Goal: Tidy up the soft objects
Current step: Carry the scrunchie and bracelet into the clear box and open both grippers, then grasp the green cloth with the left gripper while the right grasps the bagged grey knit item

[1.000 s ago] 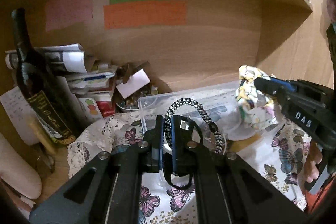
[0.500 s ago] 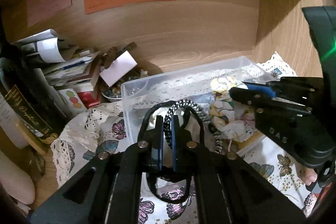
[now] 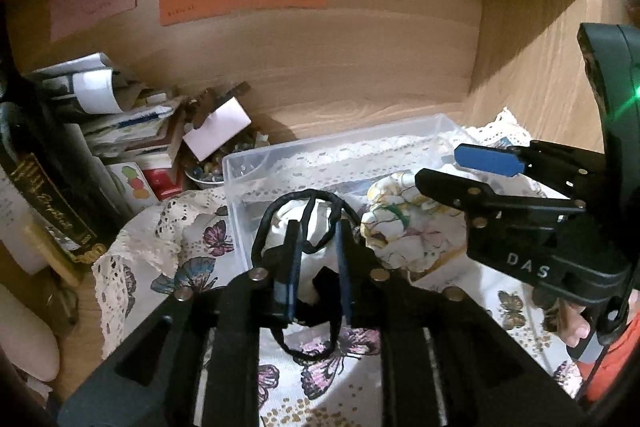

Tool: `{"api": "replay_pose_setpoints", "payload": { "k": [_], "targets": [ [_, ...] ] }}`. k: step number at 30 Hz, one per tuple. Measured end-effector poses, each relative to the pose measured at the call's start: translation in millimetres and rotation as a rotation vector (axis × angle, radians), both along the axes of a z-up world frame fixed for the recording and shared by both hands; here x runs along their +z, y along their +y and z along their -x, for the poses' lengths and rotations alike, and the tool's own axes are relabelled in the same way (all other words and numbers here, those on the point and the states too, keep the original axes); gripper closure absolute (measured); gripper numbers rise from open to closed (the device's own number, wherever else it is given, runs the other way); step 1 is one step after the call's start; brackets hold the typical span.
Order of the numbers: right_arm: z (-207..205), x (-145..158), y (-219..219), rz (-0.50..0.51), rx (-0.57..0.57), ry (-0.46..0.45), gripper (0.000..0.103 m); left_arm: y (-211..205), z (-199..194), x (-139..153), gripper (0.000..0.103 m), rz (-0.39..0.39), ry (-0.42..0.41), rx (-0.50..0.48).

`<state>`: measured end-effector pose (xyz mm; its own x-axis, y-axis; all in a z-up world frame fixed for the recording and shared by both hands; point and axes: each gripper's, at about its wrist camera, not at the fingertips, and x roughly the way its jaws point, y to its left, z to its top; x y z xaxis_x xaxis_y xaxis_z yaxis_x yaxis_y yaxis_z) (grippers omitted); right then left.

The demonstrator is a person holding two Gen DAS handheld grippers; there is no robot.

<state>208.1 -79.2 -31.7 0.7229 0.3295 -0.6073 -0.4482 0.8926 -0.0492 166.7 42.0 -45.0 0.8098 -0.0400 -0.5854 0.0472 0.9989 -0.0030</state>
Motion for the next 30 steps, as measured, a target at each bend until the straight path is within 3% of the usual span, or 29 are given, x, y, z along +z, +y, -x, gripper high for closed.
{"api": "replay_pose_setpoints", "payload": {
  "k": [5,7,9,10,12,20,30],
  "targets": [
    [20,19,-9,-0.038,0.013,-0.052,0.043,6,18,14,0.080,0.029,-0.025,-0.005],
    [29,25,-13,-0.059,0.021,-0.066,0.033,8,28,20,0.069,0.037,-0.044,0.000],
    [40,29,-17,-0.075,0.032,-0.075,0.028,9,39,25,0.053,0.038,-0.070,0.008],
    [45,31,-19,-0.082,0.039,-0.077,0.026,9,43,26,0.051,0.037,-0.080,0.012],
    [56,32,-20,-0.087,0.054,-0.082,0.025,9,54,29,0.040,0.028,-0.098,0.017],
    [88,11,-10,-0.057,0.102,-0.049,0.023,11,80,17,0.020,0.002,-0.090,0.026],
    [102,-32,15,-0.027,0.167,0.076,0.022,23,105,-14,0.018,-0.034,-0.025,0.063]
  ]
}}
